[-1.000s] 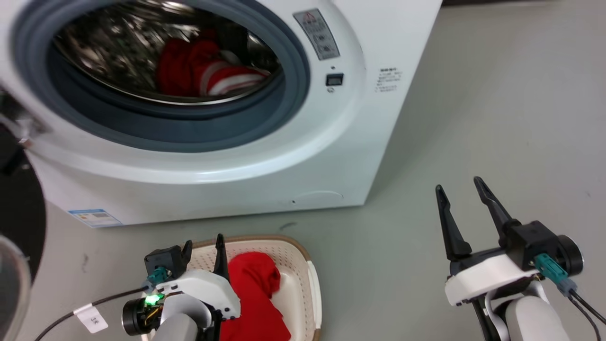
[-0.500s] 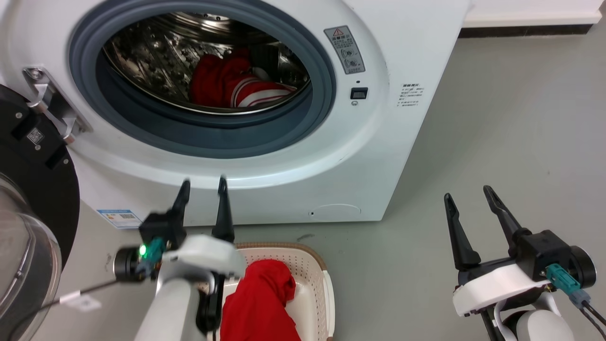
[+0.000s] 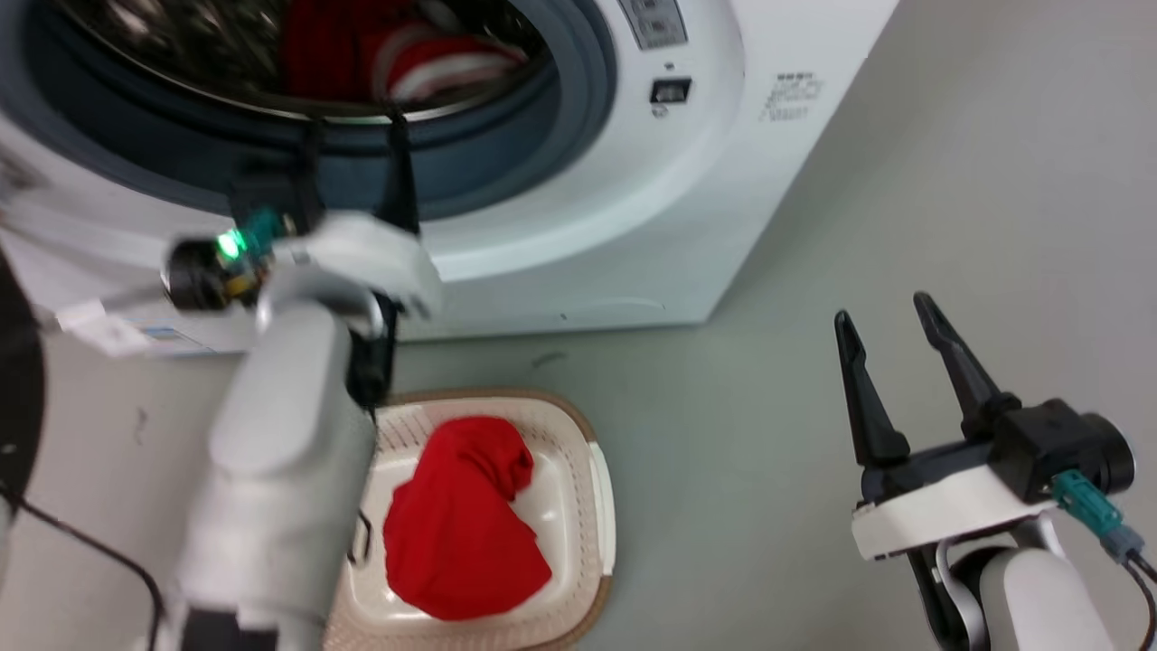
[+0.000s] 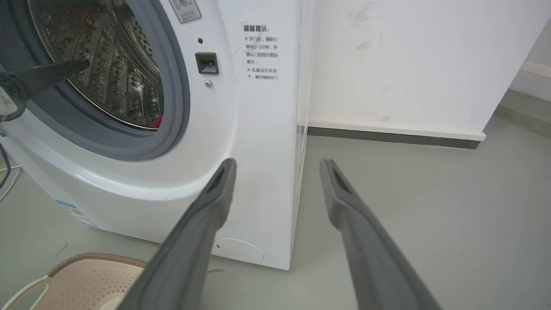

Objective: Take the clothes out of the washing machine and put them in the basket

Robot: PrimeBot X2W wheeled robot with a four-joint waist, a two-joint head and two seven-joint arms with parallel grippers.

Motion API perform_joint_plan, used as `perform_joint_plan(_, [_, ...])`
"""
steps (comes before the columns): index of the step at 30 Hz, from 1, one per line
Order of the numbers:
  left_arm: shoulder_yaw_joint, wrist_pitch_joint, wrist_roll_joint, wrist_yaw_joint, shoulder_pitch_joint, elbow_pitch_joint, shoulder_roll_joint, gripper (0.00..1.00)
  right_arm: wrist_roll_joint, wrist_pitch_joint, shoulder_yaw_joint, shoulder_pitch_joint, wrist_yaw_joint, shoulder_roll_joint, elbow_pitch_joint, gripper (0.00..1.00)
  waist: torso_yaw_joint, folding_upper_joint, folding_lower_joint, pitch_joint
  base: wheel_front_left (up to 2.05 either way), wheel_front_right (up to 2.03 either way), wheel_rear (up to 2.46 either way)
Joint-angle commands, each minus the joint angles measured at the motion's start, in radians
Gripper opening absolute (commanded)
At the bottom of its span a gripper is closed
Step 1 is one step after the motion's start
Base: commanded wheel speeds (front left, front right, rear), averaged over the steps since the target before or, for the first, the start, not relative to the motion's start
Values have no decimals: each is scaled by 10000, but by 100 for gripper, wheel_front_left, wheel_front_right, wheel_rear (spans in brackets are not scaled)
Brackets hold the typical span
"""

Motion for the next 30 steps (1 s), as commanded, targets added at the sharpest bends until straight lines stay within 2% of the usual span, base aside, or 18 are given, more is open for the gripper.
perform_joint_plan(1, [55,-20,88,-40,-768,541,194,100,82,-145,60,-286,-7,15,-12,100,-515,-1,0,909,0,0,0])
perform_joint_plan(9, [76,578,265,117,-3664,2636,924,100,499,-581,436,-1052,-7,17,317,100,-1251,-1,0,2443,0,0,0])
perform_joint_plan(17, [-122,1621,569,128,-5859,3841,1725,100,957,-893,921,-1688,-7,15,698,100,-1957,-1,0,3511,0,0,0])
perform_joint_plan(25, [-592,3387,1029,128,-7814,4798,2640,100,1562,-1032,1493,-2142,-7,20,1169,100,-2801,-1,0,4362,0,0,0])
perform_joint_plan(30, [-882,4950,1278,23,-8906,5207,3129,100,1961,-1036,1705,-2281,-7,22,1076,100,-3239,-1,0,4874,0,0,0])
